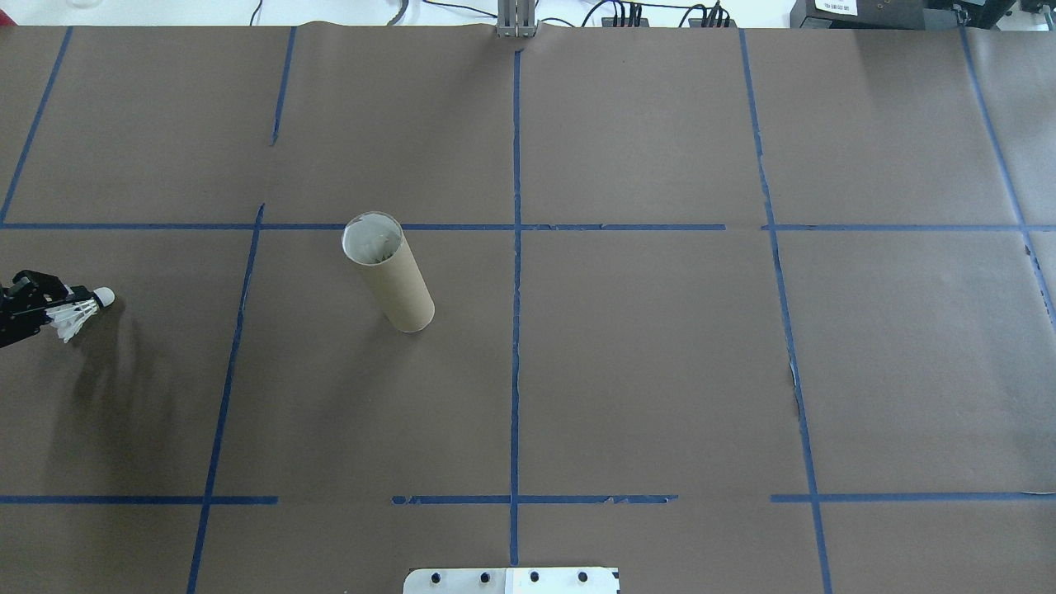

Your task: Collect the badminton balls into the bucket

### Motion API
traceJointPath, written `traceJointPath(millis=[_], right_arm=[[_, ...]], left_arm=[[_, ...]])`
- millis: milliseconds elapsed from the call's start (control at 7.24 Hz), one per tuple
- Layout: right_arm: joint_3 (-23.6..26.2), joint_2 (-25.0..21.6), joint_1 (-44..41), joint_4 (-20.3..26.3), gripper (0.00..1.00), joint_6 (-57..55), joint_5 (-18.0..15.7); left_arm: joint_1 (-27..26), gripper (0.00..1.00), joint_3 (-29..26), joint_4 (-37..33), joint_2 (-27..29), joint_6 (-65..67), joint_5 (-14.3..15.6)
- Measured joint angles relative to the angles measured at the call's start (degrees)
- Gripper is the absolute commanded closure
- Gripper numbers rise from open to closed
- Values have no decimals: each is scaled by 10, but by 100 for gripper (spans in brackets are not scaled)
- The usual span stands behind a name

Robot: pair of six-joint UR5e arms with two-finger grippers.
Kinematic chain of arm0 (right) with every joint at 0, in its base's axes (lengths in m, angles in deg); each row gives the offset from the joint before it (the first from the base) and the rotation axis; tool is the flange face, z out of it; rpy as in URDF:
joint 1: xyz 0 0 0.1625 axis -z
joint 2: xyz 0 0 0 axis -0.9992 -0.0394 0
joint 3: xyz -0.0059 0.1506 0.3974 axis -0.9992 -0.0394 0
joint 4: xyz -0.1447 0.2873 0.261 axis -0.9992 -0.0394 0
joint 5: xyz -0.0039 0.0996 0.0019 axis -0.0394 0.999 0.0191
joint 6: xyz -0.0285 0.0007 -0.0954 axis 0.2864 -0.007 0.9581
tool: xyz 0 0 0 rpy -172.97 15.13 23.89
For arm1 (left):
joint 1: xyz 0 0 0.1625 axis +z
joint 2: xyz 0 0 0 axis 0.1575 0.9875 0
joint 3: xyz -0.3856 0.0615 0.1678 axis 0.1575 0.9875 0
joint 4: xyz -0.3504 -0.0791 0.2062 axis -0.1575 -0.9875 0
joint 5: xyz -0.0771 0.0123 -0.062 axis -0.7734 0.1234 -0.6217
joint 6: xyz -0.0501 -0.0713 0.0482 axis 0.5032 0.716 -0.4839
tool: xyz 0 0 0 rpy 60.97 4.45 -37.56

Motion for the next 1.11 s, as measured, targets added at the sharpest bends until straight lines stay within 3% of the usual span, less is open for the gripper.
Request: traceJointPath(millis=[276,415,691,967,1106], right_arm=[[0,0,0,0,0,0,0],[0,0,0,0,0,0,0],[0,0,0,0,0,0,0],[0,0,0,0,0,0,0],[1,0,0,0,0,0,0]], left_arm=[[0,100,8,-4,-3,-2,-12],[-3,100,27,-2,-7,-2,-43],[-22,100,96,16,-26,-2,-139],[-52,100,190,131,-26,-23,-200],[-57,100,247,221,-17,-60,-212]])
